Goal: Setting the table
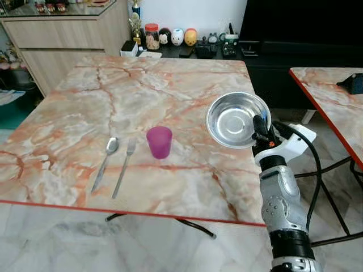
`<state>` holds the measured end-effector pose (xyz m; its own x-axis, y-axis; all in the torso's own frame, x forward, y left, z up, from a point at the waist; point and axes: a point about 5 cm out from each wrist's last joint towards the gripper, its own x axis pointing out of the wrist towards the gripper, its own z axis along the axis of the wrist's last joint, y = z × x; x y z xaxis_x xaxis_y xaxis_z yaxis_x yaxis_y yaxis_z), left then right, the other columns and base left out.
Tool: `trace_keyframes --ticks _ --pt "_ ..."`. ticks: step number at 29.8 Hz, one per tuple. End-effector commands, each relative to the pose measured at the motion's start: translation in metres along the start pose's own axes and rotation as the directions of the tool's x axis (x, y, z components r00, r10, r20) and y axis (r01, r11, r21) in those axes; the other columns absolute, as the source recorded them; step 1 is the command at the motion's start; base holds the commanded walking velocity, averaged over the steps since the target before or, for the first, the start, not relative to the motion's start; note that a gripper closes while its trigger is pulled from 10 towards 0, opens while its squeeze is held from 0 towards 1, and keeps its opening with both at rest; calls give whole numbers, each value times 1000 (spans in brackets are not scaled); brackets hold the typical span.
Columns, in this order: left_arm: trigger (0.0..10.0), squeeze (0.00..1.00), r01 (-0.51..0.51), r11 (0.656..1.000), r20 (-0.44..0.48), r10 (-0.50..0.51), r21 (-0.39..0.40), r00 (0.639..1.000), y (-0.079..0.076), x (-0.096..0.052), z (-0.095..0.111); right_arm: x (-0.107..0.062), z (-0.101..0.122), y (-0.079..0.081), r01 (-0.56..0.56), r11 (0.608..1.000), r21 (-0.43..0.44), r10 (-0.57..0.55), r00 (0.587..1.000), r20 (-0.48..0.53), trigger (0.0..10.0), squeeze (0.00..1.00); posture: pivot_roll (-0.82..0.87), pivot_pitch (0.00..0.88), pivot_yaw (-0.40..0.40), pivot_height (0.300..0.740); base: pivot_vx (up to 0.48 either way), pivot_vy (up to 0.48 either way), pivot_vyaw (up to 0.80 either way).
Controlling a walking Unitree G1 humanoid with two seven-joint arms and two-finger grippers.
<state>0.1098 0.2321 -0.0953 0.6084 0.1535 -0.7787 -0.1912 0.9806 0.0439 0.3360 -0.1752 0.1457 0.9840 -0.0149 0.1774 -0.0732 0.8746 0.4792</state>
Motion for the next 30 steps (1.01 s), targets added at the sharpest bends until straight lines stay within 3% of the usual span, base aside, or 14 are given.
trace_keyframes --ticks 1,8,30 --pt "10000 0 -13 1000 1 13 -11 1000 3 0 0 2 4 2 -10 1000 0 10 1000 19 10000 0 -29 0 -11 732 -266 0 0" --pt "10000 0 -11 1000 4 11 -10 1000 2 0 0 3 4 3 -11 1000 -2 11 1000 17 10000 0 -30 0 -12 732 -268 0 0" --pt "10000 0 -4 1000 23 3 28 1000 0 1 5 4 7 5 -28 1000 -12 28 999 26 10000 0 -41 0 -10 732 0 0 0"
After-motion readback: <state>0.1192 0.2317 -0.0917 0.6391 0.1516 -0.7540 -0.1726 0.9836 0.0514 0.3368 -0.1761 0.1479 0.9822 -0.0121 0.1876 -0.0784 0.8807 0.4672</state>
